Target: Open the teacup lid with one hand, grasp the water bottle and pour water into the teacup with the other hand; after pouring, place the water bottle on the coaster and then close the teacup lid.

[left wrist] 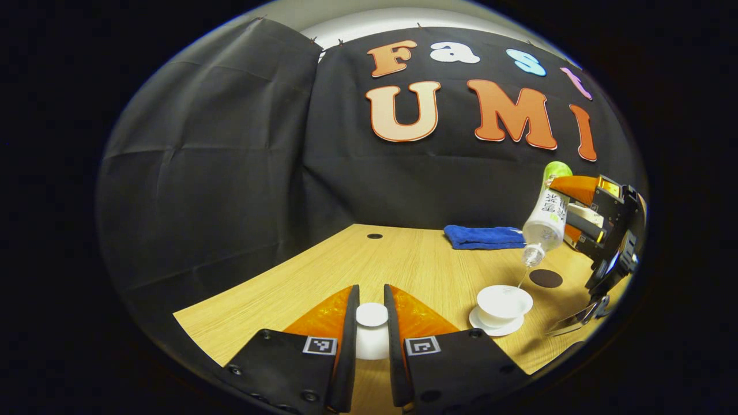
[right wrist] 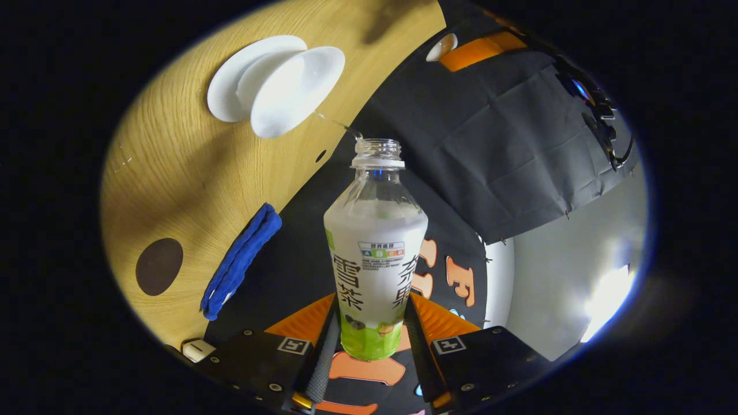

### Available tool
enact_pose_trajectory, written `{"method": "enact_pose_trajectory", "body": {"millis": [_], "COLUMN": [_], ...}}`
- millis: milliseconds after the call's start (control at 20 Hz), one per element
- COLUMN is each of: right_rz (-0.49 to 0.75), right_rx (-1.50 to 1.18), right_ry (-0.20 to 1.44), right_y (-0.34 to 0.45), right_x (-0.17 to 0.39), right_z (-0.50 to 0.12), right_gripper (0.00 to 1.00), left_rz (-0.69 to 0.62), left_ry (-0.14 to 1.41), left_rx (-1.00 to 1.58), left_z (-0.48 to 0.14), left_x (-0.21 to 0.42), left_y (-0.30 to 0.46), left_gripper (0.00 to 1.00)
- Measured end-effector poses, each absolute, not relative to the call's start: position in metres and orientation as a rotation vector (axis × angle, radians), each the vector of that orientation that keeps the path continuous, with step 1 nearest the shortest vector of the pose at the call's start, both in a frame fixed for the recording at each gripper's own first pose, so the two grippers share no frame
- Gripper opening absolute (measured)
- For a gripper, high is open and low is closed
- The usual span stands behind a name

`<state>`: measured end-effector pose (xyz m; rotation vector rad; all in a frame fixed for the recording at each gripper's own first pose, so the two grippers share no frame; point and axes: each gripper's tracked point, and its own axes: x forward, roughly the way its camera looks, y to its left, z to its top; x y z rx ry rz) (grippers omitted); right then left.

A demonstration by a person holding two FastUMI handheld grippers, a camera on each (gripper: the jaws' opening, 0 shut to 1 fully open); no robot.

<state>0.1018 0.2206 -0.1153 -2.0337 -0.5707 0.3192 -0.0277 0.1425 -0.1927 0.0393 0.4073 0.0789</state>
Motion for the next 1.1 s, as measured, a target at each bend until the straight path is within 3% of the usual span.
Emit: {"method": "enact_pose_trajectory", "body": {"millis": [400,650,850,1100], "right_rz": [0.411,0.489,0.430,0.371], "right_rx": [-1.864,-1.530,-1.225,-0.851], "right_ry": [-0.383,-0.110,0.042,0.115], "right_y": [0.211,0.187,0.168,0.145], "right_x": [0.095,0.101,0.116,0.133], "right_z": [-0.159,-0.188,-0.170,-0.126], "right_gripper": [0.63,0.63,0.63,0.64], "left_rz": [0.057,0.028,0.017,-0.040], "left_ry": [0.378,0.352,0.367,0.334], "left_rx": [0.082,0.076,0.071,0.039], "left_z": [-0.183,-0.173,-0.178,-0.165], "left_x": [-0.025,-0.019,-0.016,-0.009], "left_y": [0.122,0.105,0.093,0.062], "left_gripper": [0.29,0.29,0.29,0.29]}}
